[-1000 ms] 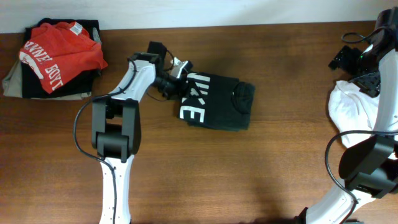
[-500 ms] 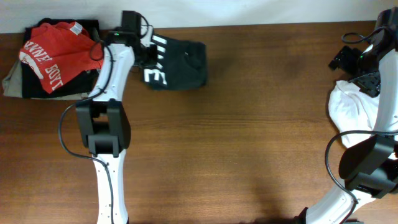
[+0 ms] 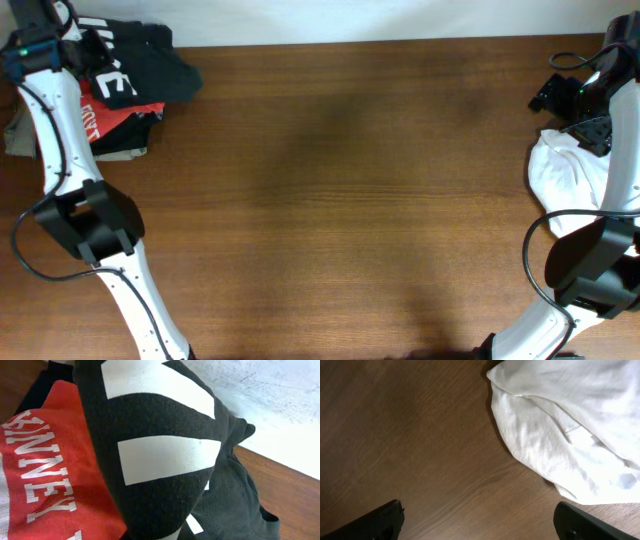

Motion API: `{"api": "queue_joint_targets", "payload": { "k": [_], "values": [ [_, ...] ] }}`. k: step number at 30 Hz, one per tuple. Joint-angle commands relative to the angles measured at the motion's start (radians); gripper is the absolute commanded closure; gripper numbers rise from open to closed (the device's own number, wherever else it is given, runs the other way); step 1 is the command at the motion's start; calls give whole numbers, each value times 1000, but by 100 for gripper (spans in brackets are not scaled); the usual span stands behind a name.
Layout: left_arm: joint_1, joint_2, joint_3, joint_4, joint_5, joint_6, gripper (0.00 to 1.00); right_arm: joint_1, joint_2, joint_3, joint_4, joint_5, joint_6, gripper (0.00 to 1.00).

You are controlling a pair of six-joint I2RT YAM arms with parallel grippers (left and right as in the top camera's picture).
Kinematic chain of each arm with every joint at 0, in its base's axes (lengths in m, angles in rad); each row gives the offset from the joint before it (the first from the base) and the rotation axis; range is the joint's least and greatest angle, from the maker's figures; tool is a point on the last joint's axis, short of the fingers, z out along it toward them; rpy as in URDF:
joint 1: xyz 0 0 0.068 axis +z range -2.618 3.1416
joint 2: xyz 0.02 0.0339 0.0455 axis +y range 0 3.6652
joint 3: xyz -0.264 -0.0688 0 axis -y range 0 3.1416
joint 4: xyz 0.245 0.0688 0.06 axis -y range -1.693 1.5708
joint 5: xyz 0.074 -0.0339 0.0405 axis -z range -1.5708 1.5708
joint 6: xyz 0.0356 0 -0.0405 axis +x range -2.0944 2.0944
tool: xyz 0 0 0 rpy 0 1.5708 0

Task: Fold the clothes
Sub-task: 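Place the folded shirt onto the back-left shirt stack with the left gripper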

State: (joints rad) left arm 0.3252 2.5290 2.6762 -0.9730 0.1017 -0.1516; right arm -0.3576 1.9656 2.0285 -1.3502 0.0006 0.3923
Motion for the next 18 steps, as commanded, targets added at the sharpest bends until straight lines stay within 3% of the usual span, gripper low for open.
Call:
{"api": "queue_joint_targets", "payload": {
  "k": [1, 5, 10, 11, 12, 13, 18],
  "values": [
    [32, -69, 33, 34, 6, -20, 99, -3, -5, 3, 0, 12, 5, 1],
    [94, -87, 30, 14, -84, -19, 99, -3, -5, 3, 0, 12, 5, 1],
    [152, -87, -71, 34, -84, -19, 96, -3, -5, 3, 0, 12, 5, 1],
    [157, -87, -115, 54, -84, -19, 60, -3, -5, 3, 0, 12, 5, 1],
    [158, -87, -154, 76, -83, -19, 38, -3, -5, 3, 0, 12, 5, 1],
    [158, -87, -190, 90, -84, -19, 8, -3, -5, 3, 0, 12, 5, 1],
    [146, -238, -192, 66, -61, -21, 1, -3, -5, 3, 0, 12, 5, 1]
  ]
}}
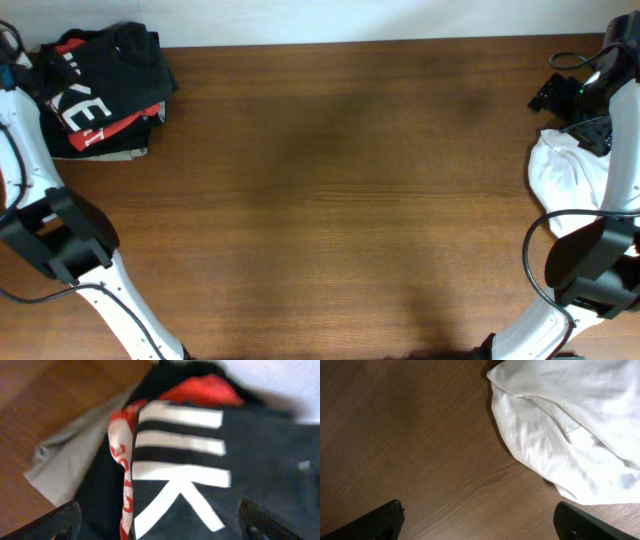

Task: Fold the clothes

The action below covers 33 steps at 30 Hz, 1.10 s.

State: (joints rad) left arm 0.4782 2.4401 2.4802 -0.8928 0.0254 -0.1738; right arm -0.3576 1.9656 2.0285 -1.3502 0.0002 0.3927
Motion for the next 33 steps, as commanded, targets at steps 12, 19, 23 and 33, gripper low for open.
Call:
{"api": "queue_joint_targets", "payload": {
  "k": [12, 19, 23, 33],
  "values": [
    [-32, -476, 3, -673, 552, 2, 1, -2, -95, 15, -93, -478, -23, 1],
    [-32, -476, 4, -672, 554, 3, 1, 97, -553, 14, -317, -459, -82, 1],
    [-32, -476, 4, -672, 554, 3, 1, 95, -583, 14, -318, -461, -74, 1],
    [-32, -476, 4, -672, 554, 3, 1, 237, -732, -96, -195, -145, -45, 1]
  ]
}}
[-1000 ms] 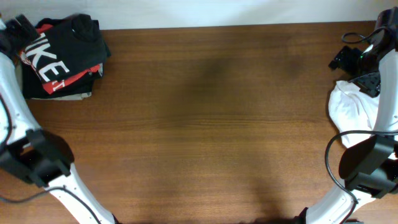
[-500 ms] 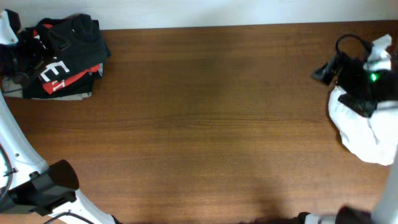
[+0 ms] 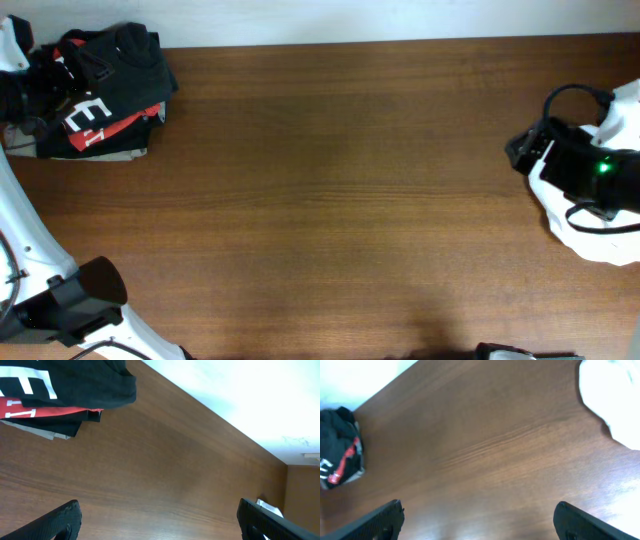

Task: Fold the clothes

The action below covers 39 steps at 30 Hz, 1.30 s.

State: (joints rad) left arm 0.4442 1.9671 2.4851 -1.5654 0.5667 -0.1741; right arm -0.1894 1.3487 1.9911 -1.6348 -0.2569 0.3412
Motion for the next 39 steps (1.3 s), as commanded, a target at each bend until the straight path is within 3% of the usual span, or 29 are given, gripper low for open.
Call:
{"api": "queue_joint_targets", "payload": {
  "k": [1, 4, 5, 11, 14, 19, 21, 23, 26, 39],
  "values": [
    [2, -3, -1, 0, 13, 3, 1, 114, -199, -143, 191, 129, 7, 1],
    [2, -3, -1, 0, 13, 3, 1, 163, -481, -502, 453, 139, 6, 1],
    [2, -3, -1, 0, 13, 3, 1, 163, -621, -716, 592, 138, 6, 1],
    [2, -3, -1, 0, 13, 3, 1, 177, -1149, -1526, 1156, 138, 7, 1],
    [2, -3, -1, 0, 13, 3, 1, 211, -1334, -1770, 1402, 138, 7, 1],
    [2, -3, -1, 0, 13, 3, 1, 209, -1345, -1978, 1779, 138, 3, 1],
    [2, -3, -1, 0, 13, 3, 1, 208, -1345, -1986, 1823, 138, -37, 1],
    [2, -3, -1, 0, 13, 3, 1, 197, -1345, -1986, 1789, 138, -113, 1],
    [2, -3, -1, 0, 13, 3, 1, 195, -1345, -1986, 1580, 138, -195, 1],
    [2, -3, -2, 0, 13, 3, 1, 194, -1345, -1986, 1567, 135, -195, 1]
  ]
}}
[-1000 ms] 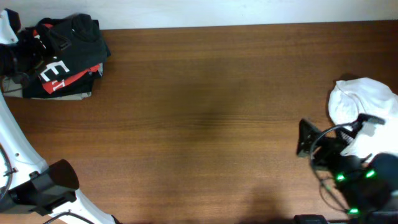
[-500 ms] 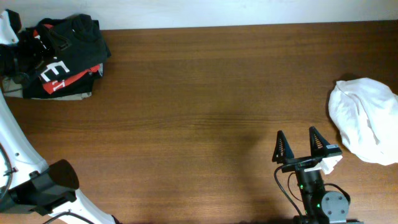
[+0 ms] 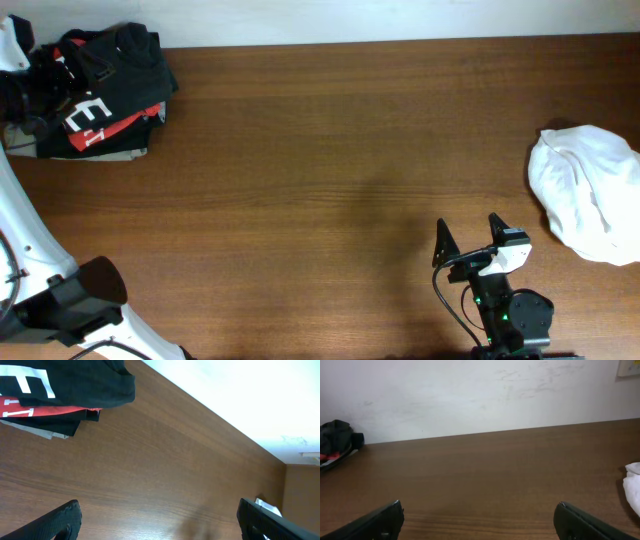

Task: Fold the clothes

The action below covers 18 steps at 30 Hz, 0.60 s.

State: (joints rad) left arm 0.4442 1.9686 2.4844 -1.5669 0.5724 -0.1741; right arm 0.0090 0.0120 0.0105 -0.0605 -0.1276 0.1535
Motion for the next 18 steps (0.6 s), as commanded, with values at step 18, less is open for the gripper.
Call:
{"api": "queue_joint_targets", "payload": {
  "k": [18],
  "values": [
    [-512, -365, -435, 2, 4, 3, 1, -4, -8, -5, -7, 5, -8, 1]
  ]
}}
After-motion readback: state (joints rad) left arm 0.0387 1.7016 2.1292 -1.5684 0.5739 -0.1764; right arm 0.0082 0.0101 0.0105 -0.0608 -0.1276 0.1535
